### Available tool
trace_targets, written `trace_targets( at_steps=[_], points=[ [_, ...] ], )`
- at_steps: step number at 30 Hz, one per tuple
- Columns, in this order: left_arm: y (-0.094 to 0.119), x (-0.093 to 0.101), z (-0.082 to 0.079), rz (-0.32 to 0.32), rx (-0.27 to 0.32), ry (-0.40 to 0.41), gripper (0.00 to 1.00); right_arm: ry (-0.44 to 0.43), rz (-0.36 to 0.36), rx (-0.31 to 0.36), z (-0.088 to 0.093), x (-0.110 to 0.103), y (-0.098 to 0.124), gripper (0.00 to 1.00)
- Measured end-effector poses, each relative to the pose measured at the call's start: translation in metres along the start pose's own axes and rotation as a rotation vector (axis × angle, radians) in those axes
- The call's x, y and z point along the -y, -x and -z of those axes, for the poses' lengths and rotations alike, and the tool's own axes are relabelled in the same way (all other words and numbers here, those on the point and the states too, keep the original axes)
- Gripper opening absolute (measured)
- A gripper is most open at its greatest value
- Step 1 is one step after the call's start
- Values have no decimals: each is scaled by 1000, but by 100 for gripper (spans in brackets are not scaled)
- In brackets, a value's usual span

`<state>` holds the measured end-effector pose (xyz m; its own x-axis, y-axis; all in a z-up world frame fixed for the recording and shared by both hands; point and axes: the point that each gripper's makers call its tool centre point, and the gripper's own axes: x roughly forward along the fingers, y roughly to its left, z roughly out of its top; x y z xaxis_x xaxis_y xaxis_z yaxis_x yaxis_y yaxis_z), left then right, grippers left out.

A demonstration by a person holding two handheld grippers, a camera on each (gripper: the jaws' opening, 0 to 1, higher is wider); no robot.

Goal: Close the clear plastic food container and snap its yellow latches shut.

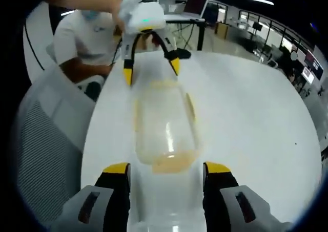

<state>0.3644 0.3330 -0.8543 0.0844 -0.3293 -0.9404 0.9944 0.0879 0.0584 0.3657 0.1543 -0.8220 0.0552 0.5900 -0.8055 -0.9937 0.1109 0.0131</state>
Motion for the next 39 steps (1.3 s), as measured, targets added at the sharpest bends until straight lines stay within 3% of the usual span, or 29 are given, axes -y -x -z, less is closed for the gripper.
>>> trace_targets(
  at_steps=[19, 39],
  points=[
    [-9, 1, 0, 57, -50, -82, 74, 43, -28, -52, 6, 6, -15, 57],
    [-12, -7, -3, 77, -57, -92, 70, 98, -54, -131, 16, 5, -32, 56]
  ],
)
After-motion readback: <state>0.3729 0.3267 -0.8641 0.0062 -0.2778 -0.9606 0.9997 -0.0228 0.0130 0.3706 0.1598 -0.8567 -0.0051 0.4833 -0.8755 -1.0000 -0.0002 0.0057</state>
